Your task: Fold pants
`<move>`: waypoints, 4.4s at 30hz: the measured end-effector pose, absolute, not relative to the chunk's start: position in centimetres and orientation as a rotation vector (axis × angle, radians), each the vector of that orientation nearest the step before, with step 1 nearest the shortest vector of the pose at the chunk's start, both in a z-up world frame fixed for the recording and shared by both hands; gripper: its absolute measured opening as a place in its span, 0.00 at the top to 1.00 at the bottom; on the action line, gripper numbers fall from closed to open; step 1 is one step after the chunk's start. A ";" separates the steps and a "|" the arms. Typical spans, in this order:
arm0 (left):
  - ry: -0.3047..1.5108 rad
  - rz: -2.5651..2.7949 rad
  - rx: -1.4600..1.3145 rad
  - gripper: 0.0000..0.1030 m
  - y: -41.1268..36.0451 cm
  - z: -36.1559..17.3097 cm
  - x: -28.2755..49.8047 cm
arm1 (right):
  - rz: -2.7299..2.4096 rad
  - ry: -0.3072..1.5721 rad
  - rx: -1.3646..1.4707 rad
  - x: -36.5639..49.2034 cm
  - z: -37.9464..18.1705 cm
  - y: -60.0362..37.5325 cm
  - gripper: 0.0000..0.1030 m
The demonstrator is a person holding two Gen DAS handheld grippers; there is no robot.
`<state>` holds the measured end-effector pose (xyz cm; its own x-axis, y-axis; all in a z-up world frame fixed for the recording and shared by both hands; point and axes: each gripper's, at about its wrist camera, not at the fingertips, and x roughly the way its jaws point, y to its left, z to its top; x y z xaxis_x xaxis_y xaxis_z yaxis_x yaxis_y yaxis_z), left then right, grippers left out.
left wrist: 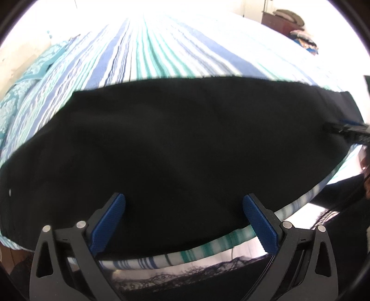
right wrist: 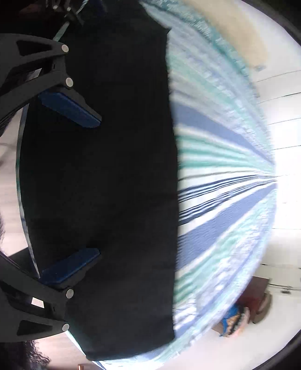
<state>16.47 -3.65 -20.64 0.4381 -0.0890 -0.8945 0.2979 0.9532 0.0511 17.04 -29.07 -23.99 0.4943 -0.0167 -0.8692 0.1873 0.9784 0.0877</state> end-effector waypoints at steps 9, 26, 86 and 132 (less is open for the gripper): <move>1.094 -0.218 0.223 0.00 -3.7 -20.8 15.4 | -0.100 0.984 -0.049 16.8 -21.2 -38.0 0.00; 1.087 -0.160 0.222 0.01 -4.0 -19.7 15.9 | 0.310 1.132 0.779 13.8 -24.6 -55.9 0.01; 0.926 0.086 -0.363 0.01 16.2 -17.4 14.0 | 0.720 1.124 0.940 27.1 -19.7 -1.3 0.15; 0.764 -0.066 -0.071 0.41 8.2 -13.5 17.7 | 0.150 0.995 -0.154 12.9 -22.6 -13.4 0.12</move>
<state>17.70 8.24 -13.49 0.7200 -0.0855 -0.6887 0.0335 0.9955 -0.0886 12.94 -13.36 -22.61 0.5362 0.0555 -0.8422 -0.1957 0.9788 -0.0601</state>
